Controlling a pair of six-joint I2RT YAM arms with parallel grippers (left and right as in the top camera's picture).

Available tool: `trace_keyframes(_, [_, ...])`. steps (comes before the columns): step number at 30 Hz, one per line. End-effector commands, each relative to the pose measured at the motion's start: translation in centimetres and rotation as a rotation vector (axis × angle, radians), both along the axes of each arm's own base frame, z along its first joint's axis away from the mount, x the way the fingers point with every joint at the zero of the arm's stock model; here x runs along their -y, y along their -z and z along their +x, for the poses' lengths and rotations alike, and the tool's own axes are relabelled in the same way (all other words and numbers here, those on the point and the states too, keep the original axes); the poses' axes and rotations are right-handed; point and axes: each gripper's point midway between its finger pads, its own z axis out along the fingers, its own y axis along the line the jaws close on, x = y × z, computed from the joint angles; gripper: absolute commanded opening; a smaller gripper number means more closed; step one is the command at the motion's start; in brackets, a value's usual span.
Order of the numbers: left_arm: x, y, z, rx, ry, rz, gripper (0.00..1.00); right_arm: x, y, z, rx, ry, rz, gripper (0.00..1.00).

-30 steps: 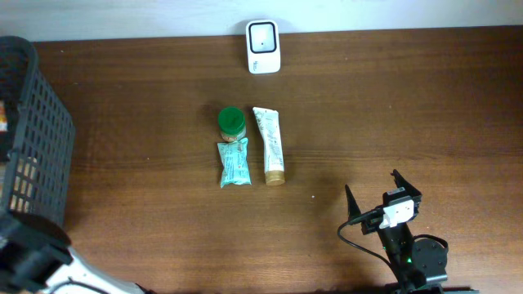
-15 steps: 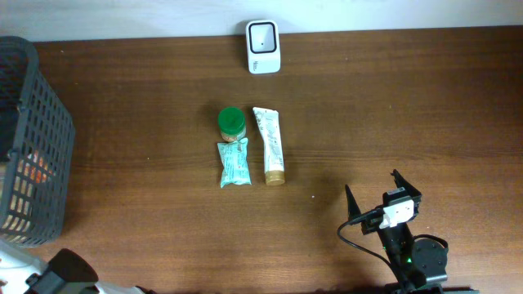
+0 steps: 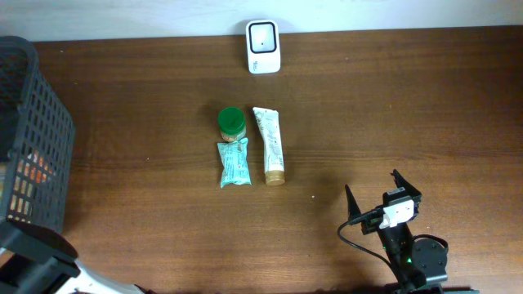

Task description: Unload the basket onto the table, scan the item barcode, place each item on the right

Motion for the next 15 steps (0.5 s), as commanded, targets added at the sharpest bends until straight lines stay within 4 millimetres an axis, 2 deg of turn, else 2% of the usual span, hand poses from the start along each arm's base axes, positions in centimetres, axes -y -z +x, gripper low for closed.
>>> trace_keyframes(1, [-1.4,3.2,-1.3,-0.064,-0.04,-0.037,0.64,-0.1,0.3,0.0,-0.005,-0.002,0.01,0.98])
trace_keyframes(7, [-2.1,9.0,-2.9,-0.131,-0.066,-0.055,0.66,-0.1,0.3,0.0,-0.005,-0.002,0.01,0.98])
trace_keyframes(12, [-2.4,11.2,-2.1,-0.11,0.028,-0.01,0.73,-0.1,0.3,0.0,-0.005,-0.002,0.01,0.98])
trace_keyframes(15, [-2.0,12.5,-1.2,-0.08,0.075,-0.041,0.68,-0.1,0.3,0.0,-0.005,-0.002,0.01,0.99])
